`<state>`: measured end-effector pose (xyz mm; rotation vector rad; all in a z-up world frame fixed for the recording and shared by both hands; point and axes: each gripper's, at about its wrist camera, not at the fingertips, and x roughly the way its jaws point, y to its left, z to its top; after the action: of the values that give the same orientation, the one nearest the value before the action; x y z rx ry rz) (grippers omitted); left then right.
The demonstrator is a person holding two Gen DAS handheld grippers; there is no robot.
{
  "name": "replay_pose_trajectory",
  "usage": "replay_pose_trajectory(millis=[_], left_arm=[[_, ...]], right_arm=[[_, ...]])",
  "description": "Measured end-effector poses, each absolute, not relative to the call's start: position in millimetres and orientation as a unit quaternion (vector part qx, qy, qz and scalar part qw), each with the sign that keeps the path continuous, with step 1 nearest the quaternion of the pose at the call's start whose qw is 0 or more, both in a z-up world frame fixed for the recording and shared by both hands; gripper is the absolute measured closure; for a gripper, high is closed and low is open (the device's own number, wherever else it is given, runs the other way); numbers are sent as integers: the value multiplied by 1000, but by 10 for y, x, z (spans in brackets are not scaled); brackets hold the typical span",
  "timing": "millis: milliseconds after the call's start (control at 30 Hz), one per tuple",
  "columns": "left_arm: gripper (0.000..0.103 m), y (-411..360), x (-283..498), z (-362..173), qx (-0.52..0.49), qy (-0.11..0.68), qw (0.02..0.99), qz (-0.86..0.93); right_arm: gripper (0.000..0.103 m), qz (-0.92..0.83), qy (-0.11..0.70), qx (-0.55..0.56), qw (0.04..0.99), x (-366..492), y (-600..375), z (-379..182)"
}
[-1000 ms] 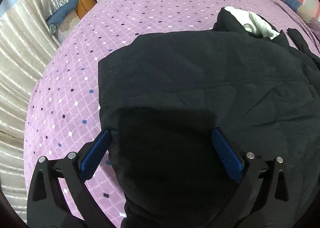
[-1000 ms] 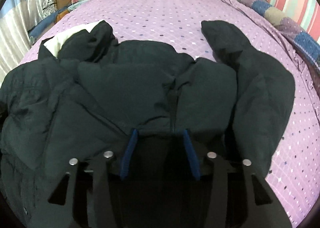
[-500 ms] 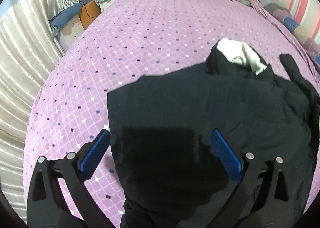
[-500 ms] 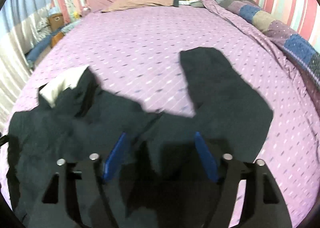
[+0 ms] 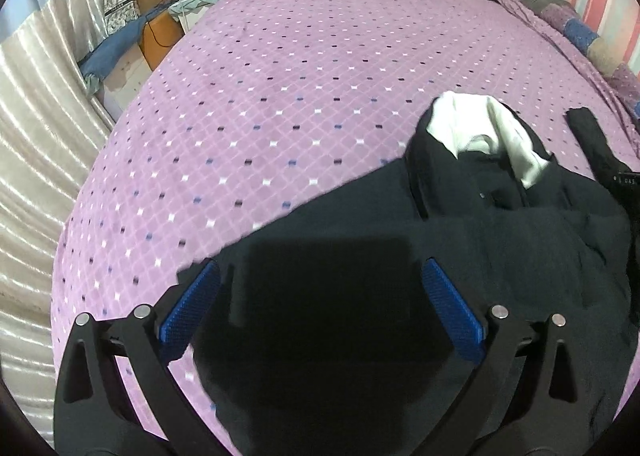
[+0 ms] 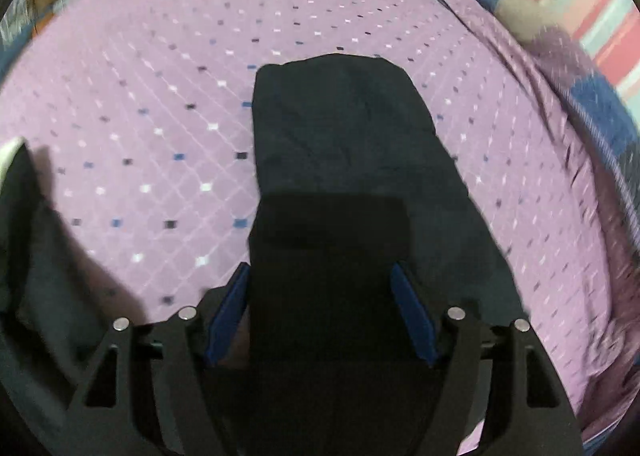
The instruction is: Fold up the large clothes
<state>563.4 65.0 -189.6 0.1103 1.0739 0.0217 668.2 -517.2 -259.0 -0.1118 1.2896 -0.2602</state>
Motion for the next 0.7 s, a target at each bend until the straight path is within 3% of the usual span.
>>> replay_pose_trajectory(millis=[33,67,167,267,467,700], left_arm=[[3,617,5678,-1910,54,512,857,11],[3,574,5700,-1922,53,511,858,8],[3,504,5657,-1938,58,507,860,1],[3,419,5573,-1960,62,506,860,-6],[3,392,5202,-1816,57,492,868,-16],[3,515,4757,-1536,45,478,877,-9]], right_arm=[[34,-123,608,-61,782,6718,-5159,-2645],[49,-120,617,-66,775,6750,-5163,-2703],[78,-112,613,-39,781,6719,-5224,-2675],[89,-94,598,1,796,6553,-5316,-2556],[93,-40,538,125,832,5952,-5519,-1975],[93,65,481,179,856,5363,-5047,-1255]])
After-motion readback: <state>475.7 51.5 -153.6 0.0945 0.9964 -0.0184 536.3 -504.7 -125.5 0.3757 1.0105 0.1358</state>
